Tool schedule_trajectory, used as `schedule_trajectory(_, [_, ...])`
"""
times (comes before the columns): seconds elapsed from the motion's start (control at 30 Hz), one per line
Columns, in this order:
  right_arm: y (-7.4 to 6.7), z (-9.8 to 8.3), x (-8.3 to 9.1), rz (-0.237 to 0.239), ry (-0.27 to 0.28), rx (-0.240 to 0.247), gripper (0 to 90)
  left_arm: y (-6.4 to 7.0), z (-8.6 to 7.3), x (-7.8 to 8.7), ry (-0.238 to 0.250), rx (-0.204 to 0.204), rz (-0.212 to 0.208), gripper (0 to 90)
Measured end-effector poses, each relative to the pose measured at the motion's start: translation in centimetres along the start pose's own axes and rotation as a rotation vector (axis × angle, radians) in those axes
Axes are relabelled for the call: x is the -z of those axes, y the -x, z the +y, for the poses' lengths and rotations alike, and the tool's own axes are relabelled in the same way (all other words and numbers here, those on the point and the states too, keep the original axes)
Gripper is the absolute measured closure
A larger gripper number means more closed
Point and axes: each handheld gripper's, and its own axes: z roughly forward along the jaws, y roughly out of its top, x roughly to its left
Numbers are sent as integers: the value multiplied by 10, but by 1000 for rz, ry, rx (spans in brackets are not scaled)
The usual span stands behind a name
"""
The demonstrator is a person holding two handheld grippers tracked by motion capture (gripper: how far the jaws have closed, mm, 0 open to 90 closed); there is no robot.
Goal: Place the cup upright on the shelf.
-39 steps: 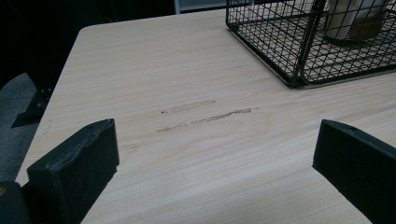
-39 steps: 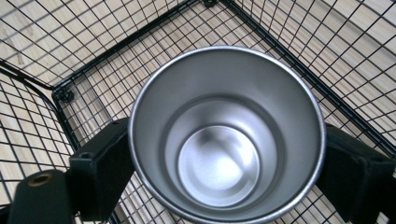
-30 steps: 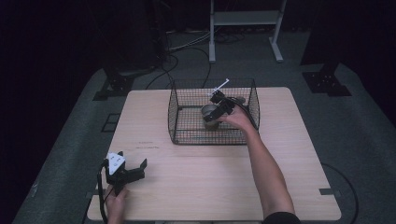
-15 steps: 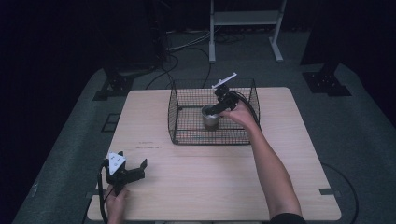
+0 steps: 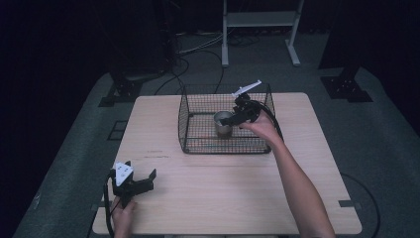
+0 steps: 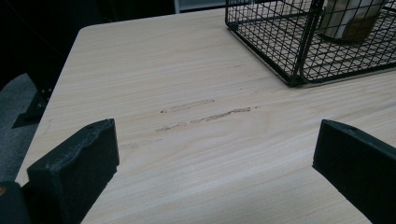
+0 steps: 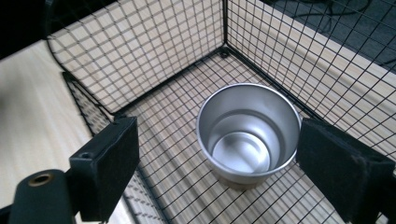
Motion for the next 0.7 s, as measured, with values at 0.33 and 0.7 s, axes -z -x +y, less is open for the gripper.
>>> schedule_trajectory(0.33, [-9,-11,29,20,41,13,128,0,0,0,-4,-4,1,0])
schedule_trajectory(0.7, [-16,-30,45,32,49,30,129,1,0,0,-2,-9,0,0])
